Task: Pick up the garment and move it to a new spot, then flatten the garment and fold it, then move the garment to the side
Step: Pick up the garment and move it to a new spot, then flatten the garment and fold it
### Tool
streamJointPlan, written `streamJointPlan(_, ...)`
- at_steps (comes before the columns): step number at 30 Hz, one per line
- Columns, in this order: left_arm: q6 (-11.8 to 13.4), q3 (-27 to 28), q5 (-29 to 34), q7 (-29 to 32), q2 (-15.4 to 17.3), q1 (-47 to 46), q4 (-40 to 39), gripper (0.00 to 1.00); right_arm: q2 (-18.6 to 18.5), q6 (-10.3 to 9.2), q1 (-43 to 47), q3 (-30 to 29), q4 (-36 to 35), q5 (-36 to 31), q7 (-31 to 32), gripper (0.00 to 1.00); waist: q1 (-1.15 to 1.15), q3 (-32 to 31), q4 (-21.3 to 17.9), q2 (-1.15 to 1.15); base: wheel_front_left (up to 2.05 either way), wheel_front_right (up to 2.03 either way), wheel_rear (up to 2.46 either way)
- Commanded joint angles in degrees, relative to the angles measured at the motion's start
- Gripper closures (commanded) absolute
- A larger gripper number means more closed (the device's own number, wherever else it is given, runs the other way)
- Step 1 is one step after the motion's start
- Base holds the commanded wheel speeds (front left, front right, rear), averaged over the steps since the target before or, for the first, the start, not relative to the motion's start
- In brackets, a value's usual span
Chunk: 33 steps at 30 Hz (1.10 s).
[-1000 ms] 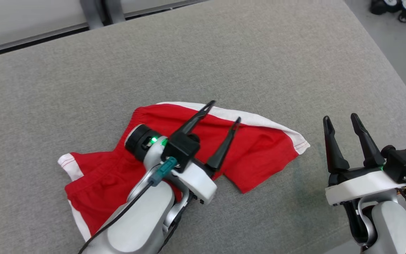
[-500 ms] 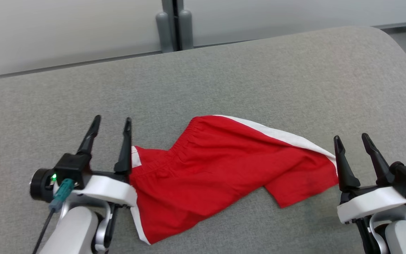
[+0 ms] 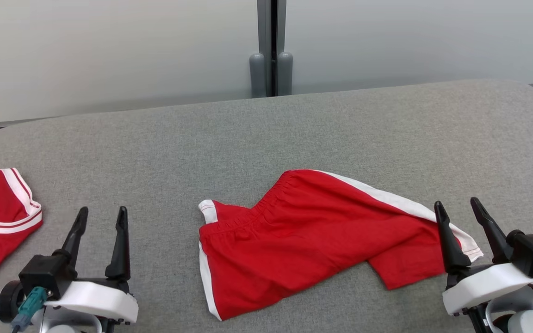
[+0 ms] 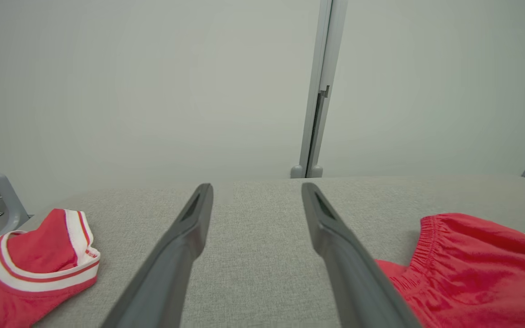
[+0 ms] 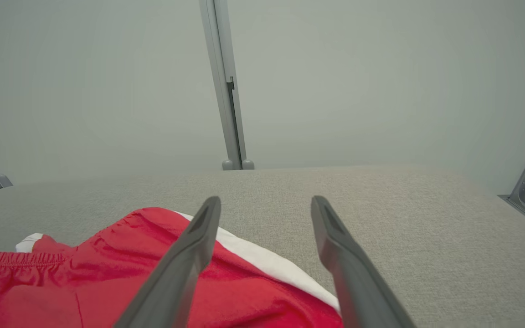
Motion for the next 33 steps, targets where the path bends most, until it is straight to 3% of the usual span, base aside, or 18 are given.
streamJointPlan(1, -0.3, -0.2, 0.4, 0.3, 0.3, 0.8, -0.6, 0.00, -0.2, 0.00, 0.7, 0.1, -0.2, 0.0, 0.3, 0.00, 0.00, -0.8, -0.2, 0.00, 0.00, 0.00, 0.00)
streamJointPlan(19, 3.8, -1.4, 1.1, 3.9, 1.9, 8.7, -6.5, 0.00, 0.4, 0.00, 5.1, 0.2, -2.3, -0.6, 3.3, 0.00, 0.00, -5.6, -0.7, 0.00, 0.00, 0.00, 0.00)
streamJointPlan(33, 4.7, -1.8, 0.5, 4.6, 1.9, 8.5, -6.9, 0.00, 0.1, 0.00, 5.1, 0.6, -2.6, 0.0, 4.0, 0.00, 0.00, -5.7, -0.6, 0.00, 0.00, 0.00, 0.00)
